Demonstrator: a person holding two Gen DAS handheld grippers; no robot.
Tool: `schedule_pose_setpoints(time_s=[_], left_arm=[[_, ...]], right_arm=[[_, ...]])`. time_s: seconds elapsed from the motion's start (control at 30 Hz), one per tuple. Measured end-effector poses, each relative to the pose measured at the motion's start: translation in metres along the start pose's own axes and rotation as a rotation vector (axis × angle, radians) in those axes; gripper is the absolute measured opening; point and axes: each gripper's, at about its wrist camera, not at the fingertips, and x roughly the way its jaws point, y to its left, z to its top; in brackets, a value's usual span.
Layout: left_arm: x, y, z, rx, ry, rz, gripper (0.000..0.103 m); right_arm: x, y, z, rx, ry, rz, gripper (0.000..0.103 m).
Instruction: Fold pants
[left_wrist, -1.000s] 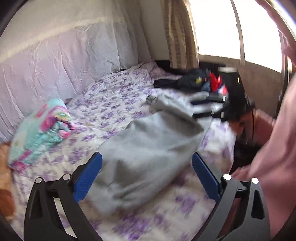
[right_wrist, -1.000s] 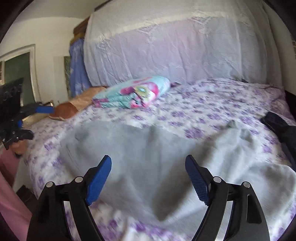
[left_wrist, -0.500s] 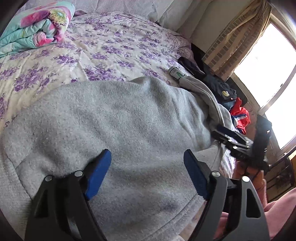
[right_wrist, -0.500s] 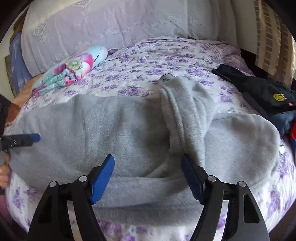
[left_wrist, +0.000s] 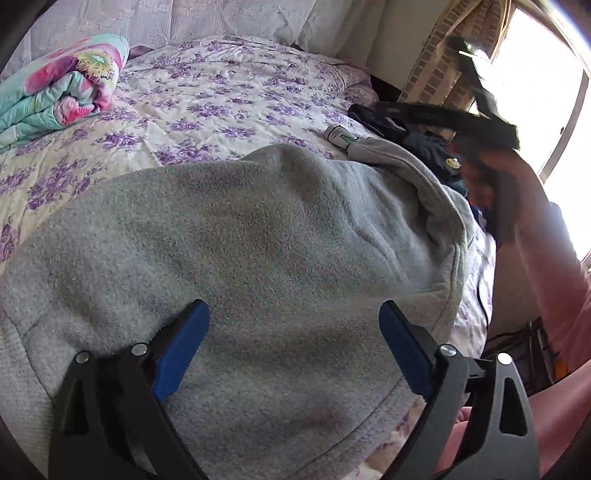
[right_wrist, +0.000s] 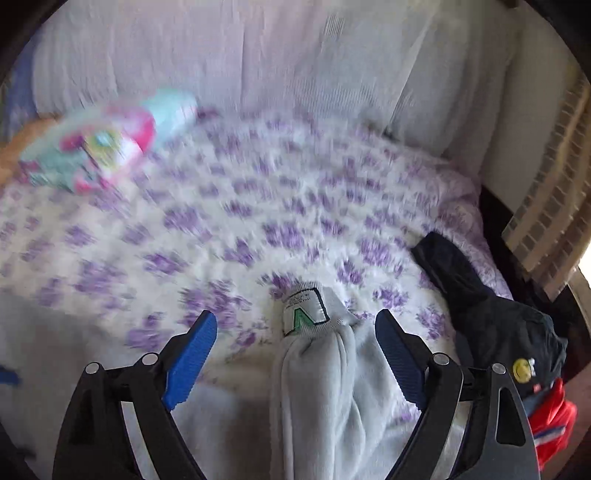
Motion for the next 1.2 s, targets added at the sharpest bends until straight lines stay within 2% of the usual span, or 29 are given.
schedule_pose_setpoints(time_s=[0.07,0.13,0.23,0.27,0.33,0.37,0.4,0.43,0.53,0.67,0.77,0.87,0.97,1.03,1.13,1.2], left_arm=[[0.000,-0.002,-0.001,0.014,0.000,0.011,0.091],[0.000,-0.001,-0.001,0.013,-0.001,0.006,0.091],[-0.001,0.000,-0.001,0.013,-0.002,-0.003,0.091],[-0.001,0.000,-0.001,0.017,-0.001,-0.001,0.091],[-0.001,-0.001,-0.001,0.023,0.000,0.001,0.091],[-0.001,-0.001,-0.002,0.024,0.000,0.001,0.091],[-0.001,-0.001,-0.002,0.023,0.001,-0.003,0.091],[-0.001,0.000,-0.002,0.023,0.001,-0.004,0.091],[-0.002,-0.001,-0.002,0.028,0.002,-0.004,0.091],[-0.001,-0.002,-0.002,0.032,0.002,-0.005,0.092],[-0.002,-0.002,-0.002,0.036,0.001,-0.007,0.093],[-0.001,-0.003,-0.001,0.033,0.001,-0.008,0.094],[-0.001,-0.003,-0.001,0.038,0.001,-0.004,0.095],[0.001,-0.005,-0.002,0.049,0.002,0.001,0.097],[0.004,-0.008,-0.003,0.065,0.003,0.018,0.099],[0.006,-0.010,-0.003,0.077,0.007,0.030,0.099]], right_arm=[[0.055,0.007,0.014,-0.067,0.154,-0.057,0.088],[0.095,0.009,0.014,-0.114,0.295,-0.105,0.088],[0.126,0.003,0.003,-0.092,0.431,-0.102,0.083],[0.128,0.000,0.001,-0.076,0.440,-0.081,0.079],[0.122,-0.004,0.000,-0.074,0.441,-0.060,0.055],[0.114,-0.010,0.000,-0.059,0.432,-0.040,0.048],[0.108,-0.015,0.001,-0.042,0.424,-0.024,0.029],[0.099,-0.025,0.002,-0.014,0.411,-0.002,0.024],[0.059,-0.060,0.008,0.088,0.315,0.063,0.020],[-0.011,-0.135,0.001,0.330,0.092,0.264,0.019],[-0.060,-0.195,-0.030,0.509,-0.107,0.440,0.019],[-0.081,-0.252,-0.092,0.731,-0.269,0.585,0.019],[-0.069,-0.289,-0.177,0.973,-0.339,0.683,0.019],[-0.048,-0.297,-0.234,1.079,-0.322,0.645,0.019],[0.005,-0.294,-0.300,1.196,-0.175,0.543,0.017],[0.020,-0.293,-0.317,1.214,-0.193,0.589,0.014]])
